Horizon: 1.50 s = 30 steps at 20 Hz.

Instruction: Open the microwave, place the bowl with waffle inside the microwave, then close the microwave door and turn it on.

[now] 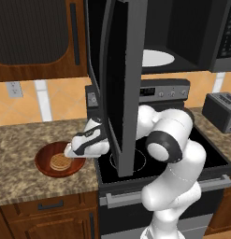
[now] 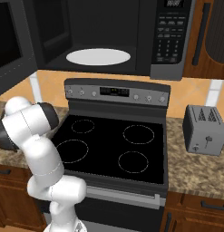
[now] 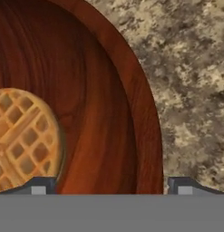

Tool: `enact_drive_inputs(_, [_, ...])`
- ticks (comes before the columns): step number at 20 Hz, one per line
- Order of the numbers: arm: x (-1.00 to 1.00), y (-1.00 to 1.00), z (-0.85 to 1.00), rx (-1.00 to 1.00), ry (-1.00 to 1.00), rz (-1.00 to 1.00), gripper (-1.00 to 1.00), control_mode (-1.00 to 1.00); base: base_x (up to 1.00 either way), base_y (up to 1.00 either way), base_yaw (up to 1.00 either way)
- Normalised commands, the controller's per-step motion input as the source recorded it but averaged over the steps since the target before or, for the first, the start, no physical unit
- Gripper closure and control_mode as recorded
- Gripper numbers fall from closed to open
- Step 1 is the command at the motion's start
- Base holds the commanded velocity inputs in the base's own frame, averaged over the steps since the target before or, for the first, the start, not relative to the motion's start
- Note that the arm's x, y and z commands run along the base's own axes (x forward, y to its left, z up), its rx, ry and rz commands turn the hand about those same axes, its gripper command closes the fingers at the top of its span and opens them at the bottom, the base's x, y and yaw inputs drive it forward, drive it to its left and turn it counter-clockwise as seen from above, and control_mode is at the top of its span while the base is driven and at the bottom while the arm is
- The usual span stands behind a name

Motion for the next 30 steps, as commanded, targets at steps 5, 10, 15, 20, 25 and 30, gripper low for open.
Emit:
enact_drive_inputs(5, [0.03,0.05,-0.18,-0.01,0.00,-0.03,1.00,-1.00,0.00,0.00,0.00])
enact_drive_inputs(10, [0.00,0.00,-0.06,0.01,0.00,-0.03,1.00,-1.00,0.00,0.00,0.00])
enact_drive_inputs(15, [-0.02,-0.30,0.01,0.13,0.00,-0.01,1.00,-1.00,0.00,0.00,0.00])
enact_drive_inputs(20, [-0.11,-0.93,0.08,0.24,0.00,0.00,1.00,-1.00,0.00,0.00,0.00])
enact_drive_inputs(25, [-0.28,-0.98,0.49,0.25,0.00,0.00,1.00,-1.00,0.00,0.00,0.00])
enact_drive_inputs(30, [-0.31,-0.69,0.99,0.23,0.03,0.00,1.00,-1.00,0.00,0.00,0.00])
